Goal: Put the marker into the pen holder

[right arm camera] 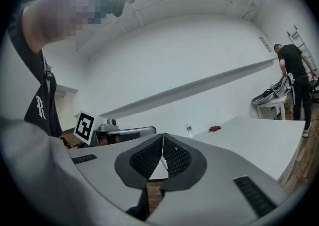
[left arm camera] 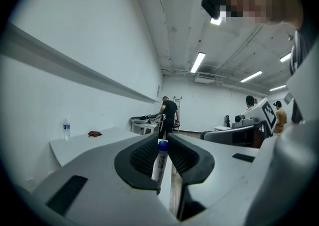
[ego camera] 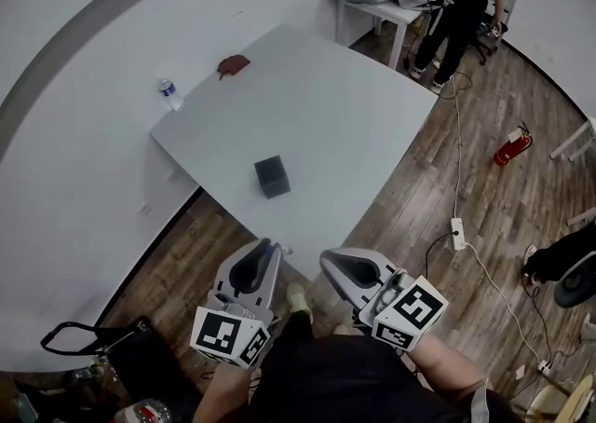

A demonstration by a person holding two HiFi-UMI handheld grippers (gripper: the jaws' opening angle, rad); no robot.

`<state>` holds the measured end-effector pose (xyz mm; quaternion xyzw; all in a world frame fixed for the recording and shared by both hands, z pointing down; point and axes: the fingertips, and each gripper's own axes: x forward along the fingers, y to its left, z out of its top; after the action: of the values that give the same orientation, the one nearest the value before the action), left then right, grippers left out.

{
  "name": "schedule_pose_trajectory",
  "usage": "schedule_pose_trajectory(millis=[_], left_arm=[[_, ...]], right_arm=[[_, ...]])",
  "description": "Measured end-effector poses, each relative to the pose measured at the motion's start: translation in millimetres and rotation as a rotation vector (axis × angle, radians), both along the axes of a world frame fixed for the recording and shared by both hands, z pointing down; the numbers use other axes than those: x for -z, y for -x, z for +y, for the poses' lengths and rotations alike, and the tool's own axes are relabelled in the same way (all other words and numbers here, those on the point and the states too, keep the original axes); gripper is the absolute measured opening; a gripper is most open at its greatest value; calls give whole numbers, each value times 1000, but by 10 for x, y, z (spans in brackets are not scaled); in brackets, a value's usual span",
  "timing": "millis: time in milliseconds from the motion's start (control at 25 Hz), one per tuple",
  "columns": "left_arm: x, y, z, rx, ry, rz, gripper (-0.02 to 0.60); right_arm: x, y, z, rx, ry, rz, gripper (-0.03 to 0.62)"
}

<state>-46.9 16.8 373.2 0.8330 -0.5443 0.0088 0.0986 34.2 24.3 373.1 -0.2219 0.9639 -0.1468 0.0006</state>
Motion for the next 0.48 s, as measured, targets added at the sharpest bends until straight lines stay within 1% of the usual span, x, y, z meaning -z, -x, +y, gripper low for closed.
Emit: schedule_pose_trajectory(millis=[240, 480], left_arm=[[-169, 359, -638, -37, 21, 25, 61], [-346, 571, -1167, -81, 26, 5, 61]], right_arm=[[-6, 339, -482, -52, 7, 19, 17], [-28, 582, -851, -111, 16, 43, 17]])
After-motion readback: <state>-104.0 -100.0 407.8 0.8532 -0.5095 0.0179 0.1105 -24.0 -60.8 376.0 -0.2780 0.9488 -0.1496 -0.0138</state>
